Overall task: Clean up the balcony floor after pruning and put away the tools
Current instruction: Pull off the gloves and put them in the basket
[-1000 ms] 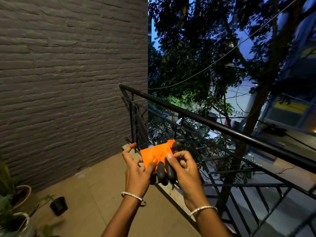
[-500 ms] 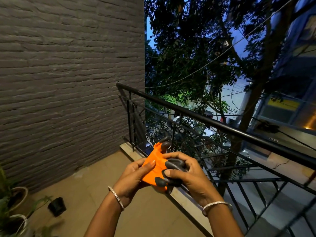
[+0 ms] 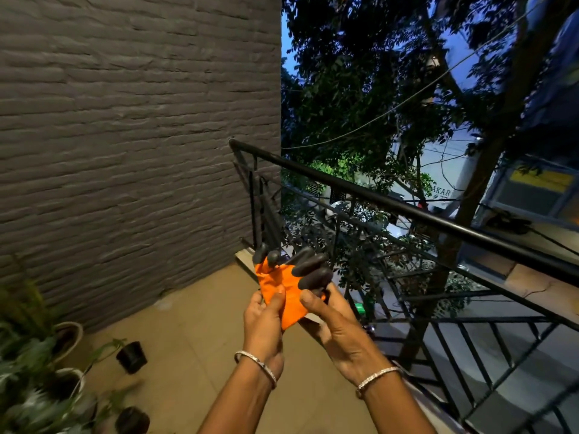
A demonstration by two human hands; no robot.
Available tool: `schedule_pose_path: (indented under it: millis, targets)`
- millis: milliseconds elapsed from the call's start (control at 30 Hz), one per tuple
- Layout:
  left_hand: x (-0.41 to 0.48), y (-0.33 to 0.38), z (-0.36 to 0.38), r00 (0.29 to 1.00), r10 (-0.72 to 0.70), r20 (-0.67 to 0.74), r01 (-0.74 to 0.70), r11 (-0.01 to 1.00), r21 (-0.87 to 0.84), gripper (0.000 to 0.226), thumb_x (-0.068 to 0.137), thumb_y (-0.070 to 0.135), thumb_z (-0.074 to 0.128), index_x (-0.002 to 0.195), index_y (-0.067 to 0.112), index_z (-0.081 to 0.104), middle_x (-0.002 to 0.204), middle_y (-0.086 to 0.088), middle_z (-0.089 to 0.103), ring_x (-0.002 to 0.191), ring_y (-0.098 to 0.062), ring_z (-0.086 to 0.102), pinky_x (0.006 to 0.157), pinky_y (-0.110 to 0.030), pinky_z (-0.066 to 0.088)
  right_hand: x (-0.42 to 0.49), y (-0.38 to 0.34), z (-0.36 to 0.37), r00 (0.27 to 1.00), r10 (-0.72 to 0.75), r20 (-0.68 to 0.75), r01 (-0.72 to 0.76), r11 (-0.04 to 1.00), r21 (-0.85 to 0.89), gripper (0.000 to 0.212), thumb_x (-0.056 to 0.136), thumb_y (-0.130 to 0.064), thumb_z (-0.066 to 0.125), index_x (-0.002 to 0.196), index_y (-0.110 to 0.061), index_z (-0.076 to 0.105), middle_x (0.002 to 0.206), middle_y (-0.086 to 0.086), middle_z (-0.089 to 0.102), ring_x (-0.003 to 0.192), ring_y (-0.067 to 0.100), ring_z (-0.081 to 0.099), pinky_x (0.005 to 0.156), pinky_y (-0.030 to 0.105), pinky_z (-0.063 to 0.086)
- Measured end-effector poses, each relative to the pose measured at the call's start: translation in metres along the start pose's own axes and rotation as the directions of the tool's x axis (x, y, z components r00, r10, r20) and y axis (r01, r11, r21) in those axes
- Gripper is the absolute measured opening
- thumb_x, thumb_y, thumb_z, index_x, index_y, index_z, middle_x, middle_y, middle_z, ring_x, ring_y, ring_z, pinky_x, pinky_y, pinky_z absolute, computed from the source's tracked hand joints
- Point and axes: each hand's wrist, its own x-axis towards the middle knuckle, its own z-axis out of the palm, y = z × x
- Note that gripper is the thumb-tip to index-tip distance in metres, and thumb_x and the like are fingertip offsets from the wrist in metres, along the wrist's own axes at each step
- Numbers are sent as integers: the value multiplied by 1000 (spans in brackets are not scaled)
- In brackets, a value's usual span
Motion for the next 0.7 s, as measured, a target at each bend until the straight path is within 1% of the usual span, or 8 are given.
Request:
schedule_pose_path:
  millis: [67, 300, 367, 433, 500, 567, 633, 700]
  targets:
    - [0, 6, -5, 1000, -7, -2, 7, 999, -44, 24, 96, 7, 52, 119, 4, 59, 109, -17, 71, 91, -24, 69, 76, -33, 58, 1, 2, 7, 999, -27, 36, 28, 1000, -13, 74, 68, -19, 86, 133, -17, 50, 113, 3, 69, 111, 21, 64, 100, 40, 48]
    - [-4, 18, -27, 996, -55, 74, 54, 998, 9, 18, 92, 7, 56, 108, 8, 62, 102, -15, 71, 86, -20, 67, 66, -32, 51, 3, 18, 18, 960, 0, -281, 6, 1000, 20, 34, 75, -7, 77, 108, -5, 66, 106, 19, 70, 99, 30, 68, 93, 46, 52]
    - [-5, 16, -33, 999, -7, 34, 5, 998, 60, 24, 90, 13, 64, 113, 12, 57, 104, -14, 70, 91, -22, 66, 70, -32, 53, 1, 19, 16, 957, 22, -288, -9, 999, 47, 28, 79, -1, 73, 106, -3, 66, 101, 18, 70, 96, 28, 68, 91, 45, 52]
    - [-7, 16, -38, 988, 149, -40, -143, 980, 141, 48, 80, 24, 77, 117, 18, 47, 109, -12, 66, 94, -21, 67, 74, -32, 55, -1, 19, 16, 957, 41, -288, -16, 996, 86, 31, 81, 3, 69, 111, -4, 64, 99, 14, 71, 94, 25, 68, 87, 42, 55]
    - [-12, 21, -42, 896, 442, -50, -396, 844, 362, 52, 76, 20, 81, 113, 20, 45, 108, -5, 60, 94, -12, 65, 76, -23, 54, -4, 18, 14, 956, 57, -288, -25, 993, 112, 35, 81, 5, 68, 114, -6, 63, 98, 12, 69, 94, 23, 67, 85, 40, 54]
    - [-14, 27, -47, 709, 696, 111, -612, 530, 587, 37, 82, 13, 76, 109, 19, 51, 106, 5, 57, 97, -8, 59, 78, -22, 51, -6, 17, 11, 953, 70, -294, -39, 993, 110, 40, 80, 4, 69, 118, -6, 61, 108, 17, 70, 103, 28, 66, 91, 43, 54]
    - [-13, 30, -52, 615, 720, 321, -702, 315, 639, 26, 87, 18, 68, 111, 17, 59, 111, 9, 57, 106, -6, 55, 85, -25, 49, -8, 17, 10, 953, 73, -293, -43, 993, 107, 46, 79, 3, 71, 122, -7, 60, 118, 19, 68, 112, 32, 64, 99, 48, 51]
    - [-9, 29, -55, 660, 599, 452, -706, 289, 647, 34, 92, 27, 62, 125, 21, 58, 124, 10, 57, 118, -3, 52, 94, -20, 44, -12, 18, 10, 957, 84, -279, -54, 992, 114, 47, 78, 2, 72, 123, -8, 61, 120, 18, 67, 114, 33, 63, 103, 54, 47]
